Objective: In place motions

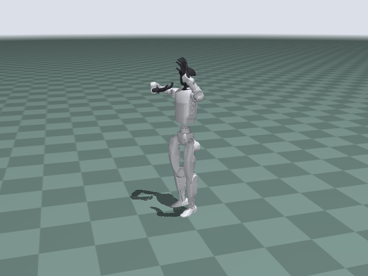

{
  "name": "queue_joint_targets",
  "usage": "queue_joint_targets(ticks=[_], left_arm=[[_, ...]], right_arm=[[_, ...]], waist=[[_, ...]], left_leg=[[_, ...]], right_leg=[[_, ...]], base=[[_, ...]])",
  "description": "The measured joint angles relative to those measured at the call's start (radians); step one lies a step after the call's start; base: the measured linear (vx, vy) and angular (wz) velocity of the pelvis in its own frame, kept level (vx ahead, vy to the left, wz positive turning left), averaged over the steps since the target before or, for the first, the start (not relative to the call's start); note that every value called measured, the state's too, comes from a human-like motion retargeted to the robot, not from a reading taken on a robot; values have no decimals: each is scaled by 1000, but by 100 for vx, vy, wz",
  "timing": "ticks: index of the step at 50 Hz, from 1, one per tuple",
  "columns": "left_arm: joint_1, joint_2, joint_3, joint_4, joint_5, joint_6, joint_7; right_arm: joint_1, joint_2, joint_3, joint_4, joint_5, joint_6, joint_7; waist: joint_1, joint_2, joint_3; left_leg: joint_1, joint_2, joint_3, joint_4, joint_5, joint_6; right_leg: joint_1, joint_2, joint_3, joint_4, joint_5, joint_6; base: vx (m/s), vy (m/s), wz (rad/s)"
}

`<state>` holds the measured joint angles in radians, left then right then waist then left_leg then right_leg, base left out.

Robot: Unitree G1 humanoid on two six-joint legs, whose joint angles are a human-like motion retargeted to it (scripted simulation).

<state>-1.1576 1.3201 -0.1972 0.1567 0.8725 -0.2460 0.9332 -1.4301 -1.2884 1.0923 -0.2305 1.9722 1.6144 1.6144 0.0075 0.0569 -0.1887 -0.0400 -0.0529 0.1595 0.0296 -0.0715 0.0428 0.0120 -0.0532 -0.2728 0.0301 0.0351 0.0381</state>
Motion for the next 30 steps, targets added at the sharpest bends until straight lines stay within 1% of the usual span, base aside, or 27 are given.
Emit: queue_joint_targets(ticks=[2, 3, 5, 7, 10, 12, 13, 15, 16, 17, 18, 20, 22, 23, 25, 27, 30], left_arm=[[18, -45, 65, 153, -64, 12, -39], [39, -64, 110, 235, -94, 25, -56], [99, -91, 200, 399, -144, 36, -79], [163, -115, 279, 573, -195, 28, -105], [251, -159, 394, 861, -304, 36, -215], [305, -198, 484, 1039, -416, 129, -379], [335, -213, 532, 1119, -487, 205, -489], [406, -234, 637, 1250, -637, 399, -712], [436, -252, 699, 1300, -703, 464, -776], [465, -269, 758, 1343, -776, 513, -828], [492, -285, 815, 1372, -859, 528, -857], [544, -304, 903, 1412, -1062, 502, -842], [572, -298, 937, 1408, -1284, 367, -713], [580, -293, 939, 1393, -1350, 266, -641], [579, -281, 911, 1326, -1363, 102, -559], [564, -257, 849, 1226, -1299, 43, -545], [504, -206, 735, 1009, -1193, 15, -562]], right_arm=[[73, 25, -96, 103, 0, 0, 0], [130, 55, -170, 167, 0, 0, 0], [262, 146, -352, 311, 0, 0, 0], [370, 257, -548, 480, 0, 0, 0], [456, 426, -836, 780, 0, 0, 0], [451, 519, -1039, 1027, 0, 0, 0], [429, 550, -1146, 1174, 0, 0, 0], [373, 556, -1377, 1457, 0, 0, 0], [363, 536, -1484, 1526, 0, 0, 0], [352, 520, -1584, 1579, 0, 0, 0], [338, 513, -1669, 1597, 0, 0, 0], [283, 533, -1779, 1559, 0, 0, 0], [204, 624, -1735, 1352, 0, 0, 0], [186, 674, -1663, 1210, 0, 0, 0], [199, 753, -1492, 967, 0, 0, 0], [254, 788, -1328, 825, 0, 0, 0], [341, 808, -1093, 663, 0, 0, 0]], waist=[[6, 18, 8], [7, 27, 9], [4, 33, 3], [4, 29, -8], [7, 22, -29], [6, 22, -40], [3, 22, -46], [-3, 22, -46], [-3, 23, -42], [-3, 24, -37], [2, 24, -31], [15, 25, -17], [16, 29, -1], [4, 41, 0], [-10, 50, 1], [-20, 49, 0], [-36, 38, 10]], left_leg=[[-3, 1, -2, 0, 1, -1], [-5, 2, -2, 0, 1, -2], [-10, 3, 0, 1, 2, -4], [-13, 2, 2, 1, 1, -4], [-17, 1, 7, 2, 0, -4], [-18, 0, 9, 3, -1, -4], [-19, 0, 9, 3, -1, -3], [-20, -1, 7, 4, -1, -2], [-19, -3, 5, 4, -1, -1], [-18, -4, 4, 4, -1, 0], [-16, -5, 2, 4, -1, 1], [-11, -7, 3, 3, -1, 4], [-7, -8, 11, 3, -1, 3], [-3, -8, 14, 3, -2, 2], [-1, -8, 14, 3, -2, -2], [-4, -8, 10, 2, 0, -4], [-14, -6, 1, 3, 4, -4]], right_leg=[[-2, 0, -3, 1, 0, 1], [-4, 0, -4, 1, 0, 1], [-10, 0, -3, 1, 0, 1], [-15, -2, 2, 2, 1, 1], [-21, -4, 7, 4, 1, 1], [-23, -5, 8, 4, 1, 0], [-24, -5, 9, 4, 0, -1], [-24, -5, 8, 5, -1, -1], [-22, -5, 6, 5, -1, -2], [-20, -5, 5, 5, -1, -2], [-18, -4, 5, 4, -1, -3], [-16, -3, 7, 5, 0, -4], [-16, -4, 15, 5, 2, -5], [-11, -7, 18, 4, 1, -4], [-8, -11, 14, 2, 0, -2], [-8, -13, 8, 1, 0, -1], [-14, -9, -1, 3, 1, -2]], base=[[0, 0, 0], [0, 0, 0], [0, 0, 0], [0, 0, 0], [0, 0, 0], [0, 0, 0], [0, 0, 0], [0, 0, 0], [0, 0, 0], [0, 0, 0], [0, 0, 0], [0, 0, 0], [-3, 4, -20], [0, 0, 0], [0, 0, 0], [-3, -3, 10], [-3, -3, 13]])
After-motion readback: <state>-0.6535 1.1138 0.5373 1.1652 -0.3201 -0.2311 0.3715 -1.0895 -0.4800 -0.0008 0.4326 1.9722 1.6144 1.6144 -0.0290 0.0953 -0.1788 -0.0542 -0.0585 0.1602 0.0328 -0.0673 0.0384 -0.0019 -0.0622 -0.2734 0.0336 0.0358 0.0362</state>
